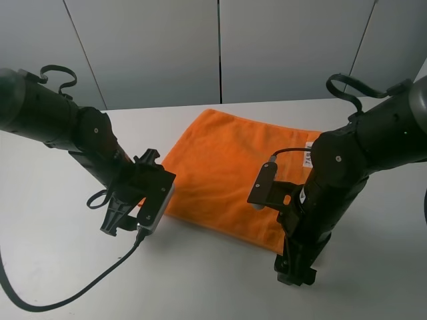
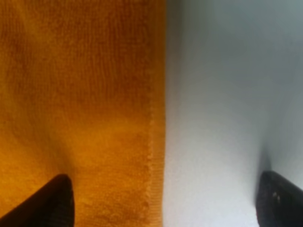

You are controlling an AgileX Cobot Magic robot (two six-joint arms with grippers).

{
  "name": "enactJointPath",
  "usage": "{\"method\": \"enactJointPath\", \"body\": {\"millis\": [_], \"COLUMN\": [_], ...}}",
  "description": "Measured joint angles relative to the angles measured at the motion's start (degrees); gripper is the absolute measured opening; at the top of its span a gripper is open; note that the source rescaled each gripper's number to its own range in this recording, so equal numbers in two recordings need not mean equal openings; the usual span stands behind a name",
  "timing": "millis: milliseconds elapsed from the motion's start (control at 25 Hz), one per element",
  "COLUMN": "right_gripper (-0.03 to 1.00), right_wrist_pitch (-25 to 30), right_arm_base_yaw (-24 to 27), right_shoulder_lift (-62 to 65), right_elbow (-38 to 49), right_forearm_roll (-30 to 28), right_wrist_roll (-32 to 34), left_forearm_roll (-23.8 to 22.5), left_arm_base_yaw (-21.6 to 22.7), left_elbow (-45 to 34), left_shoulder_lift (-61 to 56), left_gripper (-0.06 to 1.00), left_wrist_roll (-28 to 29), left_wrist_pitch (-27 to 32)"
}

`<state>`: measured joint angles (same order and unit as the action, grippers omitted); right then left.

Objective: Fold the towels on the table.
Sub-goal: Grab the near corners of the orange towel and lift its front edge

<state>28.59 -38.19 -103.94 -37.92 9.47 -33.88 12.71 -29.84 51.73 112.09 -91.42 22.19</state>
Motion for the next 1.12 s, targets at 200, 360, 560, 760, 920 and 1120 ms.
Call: {"method": "enactJointPath", "body": {"millis": [200, 360, 560, 760, 920, 1120], "right_gripper": [1.0, 1.0, 1.0, 1.0, 0.99, 0.76], "right_wrist_pitch": [-1.24, -2.34, -3.91, -4.39, -4.39, -4.61], "right_arm_base_yaw": [-0.09, -0.09, -0.09, -0.09, -0.09, -0.09], "right_shoulder_lift": [-0.13, -0.33, -0.61, -0.73, -0.73, -0.84], "right_elbow": [0.0, 0.0, 0.11, 0.11, 0.11, 0.01], "right_forearm_roll": [-2.18, -3.27, -4.51, -4.61, -4.97, -5.55], "right_wrist_roll": [0.11, 0.11, 0.33, 0.33, 0.42, 0.42], "left_forearm_roll": [0.1, 0.23, 0.23, 0.23, 0.23, 0.23], "left_arm_base_yaw": [0.0, 0.0, 0.0, 0.0, 0.0, 0.0], "left_elbow": [0.0, 0.0, 0.0, 0.0, 0.0, 0.0], "left_shoulder_lift": [0.0, 0.0, 0.0, 0.0, 0.0, 0.0], "left_gripper": [0.99, 0.99, 0.99, 0.99, 0.99, 0.99], "left_wrist_roll": [0.0, 0.0, 0.08, 0.21, 0.21, 0.21], "left_wrist_pitch": [-0.59, -1.47, -2.64, -2.78, -2.86, -3.93]}}
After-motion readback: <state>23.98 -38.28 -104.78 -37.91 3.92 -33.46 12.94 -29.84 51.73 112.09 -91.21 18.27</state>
